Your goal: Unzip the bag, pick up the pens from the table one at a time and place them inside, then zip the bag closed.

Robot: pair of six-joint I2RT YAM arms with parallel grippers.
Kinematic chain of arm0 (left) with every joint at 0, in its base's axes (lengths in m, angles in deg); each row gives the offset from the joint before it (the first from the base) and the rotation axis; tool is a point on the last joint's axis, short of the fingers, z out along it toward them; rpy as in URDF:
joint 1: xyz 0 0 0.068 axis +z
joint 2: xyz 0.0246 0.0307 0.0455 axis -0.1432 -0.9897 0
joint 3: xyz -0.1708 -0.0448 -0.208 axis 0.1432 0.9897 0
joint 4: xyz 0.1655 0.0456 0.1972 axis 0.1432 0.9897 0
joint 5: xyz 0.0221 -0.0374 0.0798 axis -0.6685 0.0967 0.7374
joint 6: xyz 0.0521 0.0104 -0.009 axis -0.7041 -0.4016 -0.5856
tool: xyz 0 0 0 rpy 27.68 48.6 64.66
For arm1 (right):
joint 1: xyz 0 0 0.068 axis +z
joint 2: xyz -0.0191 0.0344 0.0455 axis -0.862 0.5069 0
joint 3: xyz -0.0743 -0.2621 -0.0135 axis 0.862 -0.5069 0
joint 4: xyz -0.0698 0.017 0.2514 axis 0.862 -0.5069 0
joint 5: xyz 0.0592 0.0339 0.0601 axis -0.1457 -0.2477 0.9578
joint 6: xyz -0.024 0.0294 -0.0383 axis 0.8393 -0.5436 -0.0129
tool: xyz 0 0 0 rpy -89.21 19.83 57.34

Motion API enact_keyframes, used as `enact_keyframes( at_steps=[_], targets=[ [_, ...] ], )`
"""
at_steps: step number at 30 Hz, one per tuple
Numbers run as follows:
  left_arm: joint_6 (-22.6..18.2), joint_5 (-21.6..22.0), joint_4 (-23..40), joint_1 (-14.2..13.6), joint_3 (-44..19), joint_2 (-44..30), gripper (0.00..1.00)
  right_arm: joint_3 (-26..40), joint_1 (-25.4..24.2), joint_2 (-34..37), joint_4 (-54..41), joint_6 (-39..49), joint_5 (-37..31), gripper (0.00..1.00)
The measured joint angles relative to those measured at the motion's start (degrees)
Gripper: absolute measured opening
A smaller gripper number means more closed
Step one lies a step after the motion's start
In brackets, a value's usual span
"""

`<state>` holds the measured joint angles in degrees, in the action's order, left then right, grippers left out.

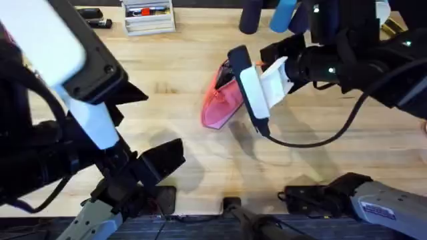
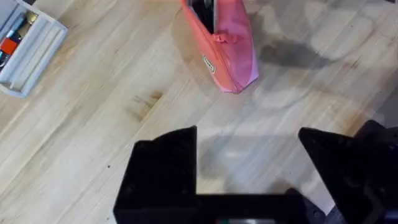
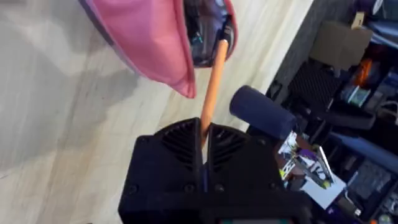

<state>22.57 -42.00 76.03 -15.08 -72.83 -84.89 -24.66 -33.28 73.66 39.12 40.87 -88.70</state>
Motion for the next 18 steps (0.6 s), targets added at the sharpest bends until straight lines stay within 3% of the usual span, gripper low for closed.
enact_keyframes(
  at_steps=[10, 18],
  targets=[
    [0.00, -0.09, -0.02, 0.00, -0.01, 0.00, 0.993, 0.00, -0.09, -0.01, -4.46, 2.78, 0.92, 0.034],
    [0.00, -0.09, -0.02, 0.00, -0.01, 0.01, 0.993, 0.00, -0.09, 0.17, -2.05, 4.53, 1.89, 0.034]
  ],
)
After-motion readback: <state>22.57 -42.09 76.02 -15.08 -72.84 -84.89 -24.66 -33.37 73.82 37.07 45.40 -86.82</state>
